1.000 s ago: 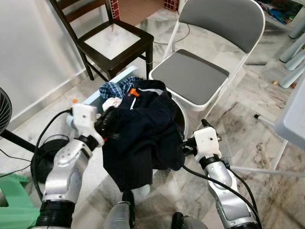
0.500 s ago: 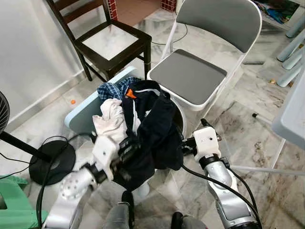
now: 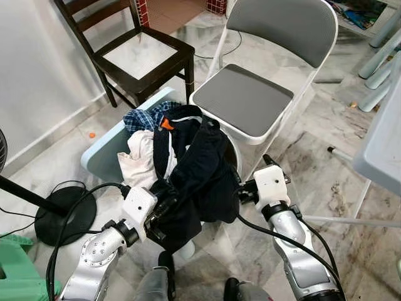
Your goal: Hang hanger
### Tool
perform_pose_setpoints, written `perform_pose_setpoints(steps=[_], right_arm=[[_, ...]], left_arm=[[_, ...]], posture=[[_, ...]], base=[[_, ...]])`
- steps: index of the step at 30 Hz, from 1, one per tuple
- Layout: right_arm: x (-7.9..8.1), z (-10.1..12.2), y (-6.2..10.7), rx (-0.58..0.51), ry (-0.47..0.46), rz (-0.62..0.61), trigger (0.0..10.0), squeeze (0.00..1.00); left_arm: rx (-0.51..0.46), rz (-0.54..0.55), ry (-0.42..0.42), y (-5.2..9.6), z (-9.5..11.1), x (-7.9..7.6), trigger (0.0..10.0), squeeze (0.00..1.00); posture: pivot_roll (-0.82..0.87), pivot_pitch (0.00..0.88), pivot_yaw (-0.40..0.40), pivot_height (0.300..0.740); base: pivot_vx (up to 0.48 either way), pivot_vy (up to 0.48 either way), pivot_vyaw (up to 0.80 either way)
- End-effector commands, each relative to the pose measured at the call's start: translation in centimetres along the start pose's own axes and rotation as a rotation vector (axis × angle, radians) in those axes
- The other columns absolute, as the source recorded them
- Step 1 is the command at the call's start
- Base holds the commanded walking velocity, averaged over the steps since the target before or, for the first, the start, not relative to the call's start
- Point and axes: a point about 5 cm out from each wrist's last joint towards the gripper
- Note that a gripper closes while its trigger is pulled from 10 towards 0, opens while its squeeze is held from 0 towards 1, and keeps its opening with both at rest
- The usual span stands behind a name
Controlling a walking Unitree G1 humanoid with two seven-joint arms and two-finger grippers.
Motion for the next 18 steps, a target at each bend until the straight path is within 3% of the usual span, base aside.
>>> perform_pose_setpoints(steps=[1, 3, 8, 14, 18], right_arm=[[0.3, -0.7, 0.4, 0.027, 0.003, 0.016, 10.0, 0.0], [0.3, -0.7, 0.5, 0.028, 0.002, 0.017, 10.0, 0.0], [0.3, -0.8, 0.5, 0.031, 0.003, 0.022, 10.0, 0.0], [0.5, -0.8, 0.4, 0.033, 0.002, 0.032, 10.0, 0.0], [0.7, -0.8, 0.3, 0.032, 0.0, 0.039, 10.0, 0.0]], left_arm=[[0.015, 0.087, 0.02, 0.7, -0.6, 0.5, 10.0, 1.0], [0.0, 0.093, 0.007, 0.9, -0.4, 0.3, 10.0, 1.0], [-0.059, 0.114, -0.117, 1.8, 0.2, -0.3, 10.0, 1.0], [-0.082, 0.244, -0.09, 2.9, 0.2, 0.2, 10.0, 1.0], [-0.074, 0.257, -0.081, 3.2, -0.1, 0.3, 10.0, 1.0]], posture=[[0.14, 0.309, -0.027, 0.74], [0.14, 0.309, -0.027, 0.74], [0.15, 0.31, -0.027, 0.74], [0.16, 0.311, -0.026, 0.74], [0.17, 0.308, -0.024, 0.74]], base=[[0.0, 0.0, 0.0], [0.0, 0.0, 0.0], [0.0, 0.0, 0.0], [0.0, 0.0, 0.0], [0.0, 0.0, 0.0]])
Point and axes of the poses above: a point about 5 cm out from each wrist's last joint towards the gripper, its own y axis pointing back from the gripper into the wrist, its own z axis along the axis of the wrist's last joint, x = y × z, and after that the axes turned 1 degree about y, right-handed
